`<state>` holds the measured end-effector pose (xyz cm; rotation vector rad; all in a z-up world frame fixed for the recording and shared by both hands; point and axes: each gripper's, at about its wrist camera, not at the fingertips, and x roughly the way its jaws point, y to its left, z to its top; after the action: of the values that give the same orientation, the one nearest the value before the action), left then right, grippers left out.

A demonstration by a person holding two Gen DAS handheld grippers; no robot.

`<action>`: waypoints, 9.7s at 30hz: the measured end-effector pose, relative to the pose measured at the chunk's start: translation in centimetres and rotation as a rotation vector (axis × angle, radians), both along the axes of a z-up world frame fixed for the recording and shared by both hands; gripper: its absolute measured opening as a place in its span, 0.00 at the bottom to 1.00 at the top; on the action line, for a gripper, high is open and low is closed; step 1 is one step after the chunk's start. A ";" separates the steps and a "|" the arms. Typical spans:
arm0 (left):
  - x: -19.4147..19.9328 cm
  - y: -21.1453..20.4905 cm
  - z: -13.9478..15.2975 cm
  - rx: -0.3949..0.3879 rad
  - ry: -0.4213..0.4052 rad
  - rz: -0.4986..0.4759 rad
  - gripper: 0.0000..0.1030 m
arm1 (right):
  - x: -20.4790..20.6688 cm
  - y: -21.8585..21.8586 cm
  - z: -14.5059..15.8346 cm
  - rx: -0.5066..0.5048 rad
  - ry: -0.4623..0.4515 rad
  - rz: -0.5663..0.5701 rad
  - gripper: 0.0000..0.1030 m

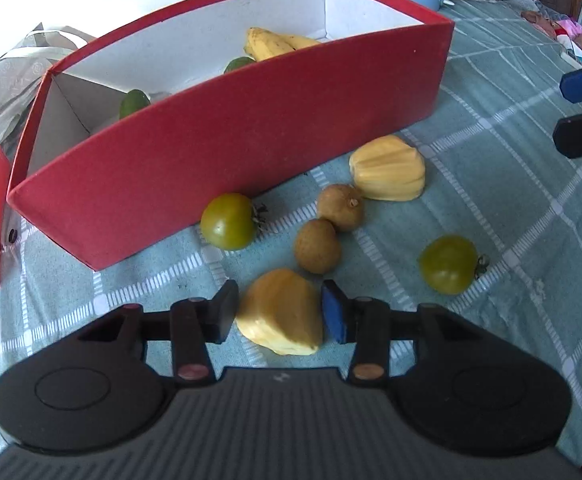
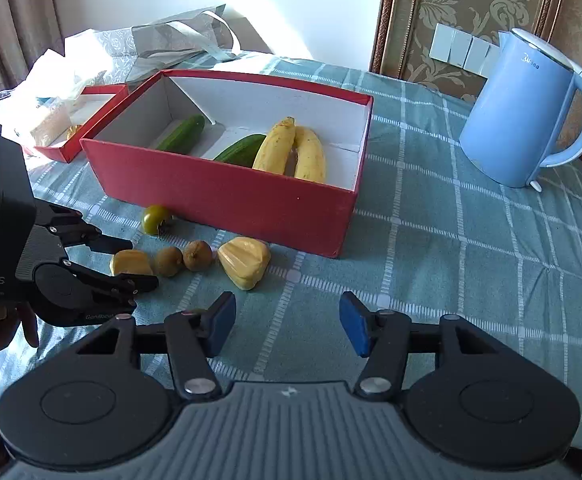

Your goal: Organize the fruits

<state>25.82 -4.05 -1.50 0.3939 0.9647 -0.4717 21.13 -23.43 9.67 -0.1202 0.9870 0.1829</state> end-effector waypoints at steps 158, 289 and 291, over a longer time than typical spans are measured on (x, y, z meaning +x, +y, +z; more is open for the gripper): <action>7.5 0.8 0.8 -0.174 0.135 0.496 0.34 | 3.0 -3.7 0.3 0.074 -0.090 -0.070 0.69; 0.2 2.8 8.9 -0.150 -0.142 0.227 0.81 | 12.5 -1.9 1.6 0.102 -0.219 0.024 0.62; -0.5 1.6 7.6 -0.149 -0.145 0.172 0.79 | 9.9 -2.7 2.0 0.094 -0.214 0.023 0.62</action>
<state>25.30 -2.47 6.10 0.2059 0.8092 -0.3511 31.03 -26.09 11.67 -0.0633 0.7624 0.2319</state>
